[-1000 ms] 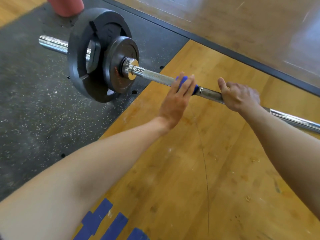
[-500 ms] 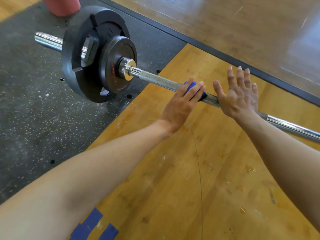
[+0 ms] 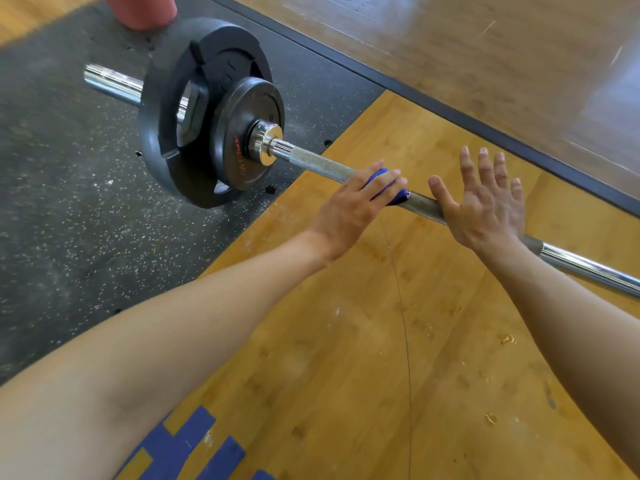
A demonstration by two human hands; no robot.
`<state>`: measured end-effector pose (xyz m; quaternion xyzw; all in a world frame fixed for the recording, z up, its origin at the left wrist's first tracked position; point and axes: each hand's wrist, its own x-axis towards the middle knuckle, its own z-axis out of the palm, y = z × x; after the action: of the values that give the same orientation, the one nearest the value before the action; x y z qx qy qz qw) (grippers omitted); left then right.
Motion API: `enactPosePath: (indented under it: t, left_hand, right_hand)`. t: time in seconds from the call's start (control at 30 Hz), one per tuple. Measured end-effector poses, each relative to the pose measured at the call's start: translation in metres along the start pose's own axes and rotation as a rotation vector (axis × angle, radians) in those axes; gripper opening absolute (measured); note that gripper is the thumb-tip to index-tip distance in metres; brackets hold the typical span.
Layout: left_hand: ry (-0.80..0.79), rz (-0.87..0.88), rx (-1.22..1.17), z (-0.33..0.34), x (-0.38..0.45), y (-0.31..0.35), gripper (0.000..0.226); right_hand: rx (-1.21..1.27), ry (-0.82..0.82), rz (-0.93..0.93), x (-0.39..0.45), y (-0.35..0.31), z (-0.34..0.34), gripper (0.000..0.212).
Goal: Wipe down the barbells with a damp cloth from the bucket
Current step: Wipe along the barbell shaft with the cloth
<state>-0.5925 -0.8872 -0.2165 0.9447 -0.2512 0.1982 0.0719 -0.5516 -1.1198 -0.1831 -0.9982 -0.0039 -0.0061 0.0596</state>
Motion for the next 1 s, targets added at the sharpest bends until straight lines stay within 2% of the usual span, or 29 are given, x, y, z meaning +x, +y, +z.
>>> enactPosePath:
  t: [0.13,0.23,0.37,0.6,0.83,0.93,1.0]
  left_hand:
    - [0.001,-0.191,0.045,-0.013,-0.018,-0.045,0.073]
    - [-0.019,-0.314,0.010,-0.018,-0.019,-0.033,0.071]
    - [-0.028,-0.251,-0.092,-0.023,-0.026,0.002,0.069]
    - [-0.118,-0.186,-0.178,-0.049,-0.058,-0.010,0.072]
    - [-0.059,-0.174,-0.054,-0.047,-0.102,0.011,0.069]
    - [-0.042,-0.043,-0.033,-0.062,-0.120,-0.004,0.068]
    - [-0.026,-0.035,-0.006,-0.072,-0.136,-0.020,0.066]
  right_hand:
    - [-0.028,-0.008,-0.027,-0.011,-0.002,-0.001,0.099]
    - [-0.026,0.010,-0.074,-0.024,-0.005,-0.002,0.100]
    - [-0.036,-0.031,-0.165,-0.045,-0.006,-0.005,0.110]
    - [-0.078,-0.082,-0.174,-0.081,-0.016,-0.006,0.129]
    - [-0.079,-0.146,-0.171,-0.123,-0.028,-0.009,0.141]
    - [-0.094,-0.160,-0.280,-0.138,-0.052,-0.012,0.146]
    - [-0.069,-0.153,-0.374,-0.143,-0.080,-0.010,0.137]
